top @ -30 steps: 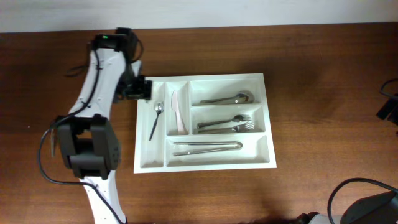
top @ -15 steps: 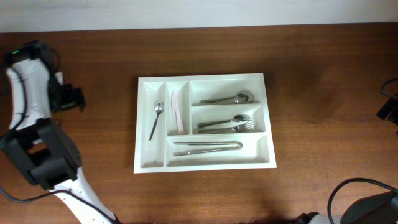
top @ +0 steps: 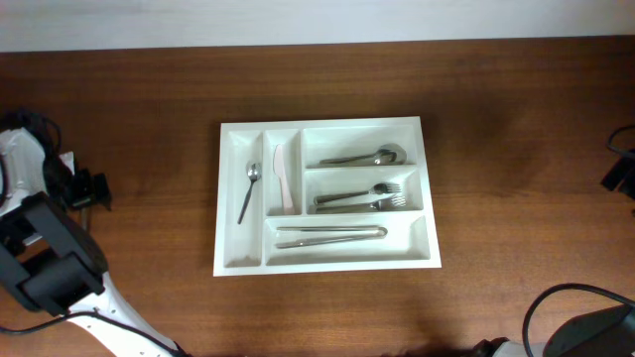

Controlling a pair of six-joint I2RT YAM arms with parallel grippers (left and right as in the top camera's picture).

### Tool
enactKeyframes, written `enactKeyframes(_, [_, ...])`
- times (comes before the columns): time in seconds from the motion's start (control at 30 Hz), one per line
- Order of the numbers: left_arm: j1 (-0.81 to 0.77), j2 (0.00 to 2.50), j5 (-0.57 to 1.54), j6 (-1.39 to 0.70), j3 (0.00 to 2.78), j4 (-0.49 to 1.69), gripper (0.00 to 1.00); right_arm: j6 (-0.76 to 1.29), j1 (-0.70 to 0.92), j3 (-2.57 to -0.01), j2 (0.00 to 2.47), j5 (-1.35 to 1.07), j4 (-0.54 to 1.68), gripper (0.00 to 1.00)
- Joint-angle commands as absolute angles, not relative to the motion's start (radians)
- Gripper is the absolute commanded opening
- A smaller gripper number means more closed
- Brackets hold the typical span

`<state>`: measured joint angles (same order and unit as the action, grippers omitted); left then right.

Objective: Pack container
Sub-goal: 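Move the left gripper over the last silver spoon on the left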

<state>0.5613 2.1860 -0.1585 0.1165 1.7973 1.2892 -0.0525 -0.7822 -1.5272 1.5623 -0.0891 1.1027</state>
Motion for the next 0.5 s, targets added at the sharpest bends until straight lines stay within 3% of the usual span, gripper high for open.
enactKeyframes(0.0, [0.592, 2.16, -0.135, 0.182, 1.768, 1.256, 0.99, -0.043, -0.786, -1.525, 1.56, -0.098, 1.103, 0.99])
enactKeyframes(0.47, [0.627, 2.16, 0.02, 0.309, 1.754, 1.098, 0.99, -0.043, -0.786, -1.525, 1.56, -0.098, 1.103, 0.99])
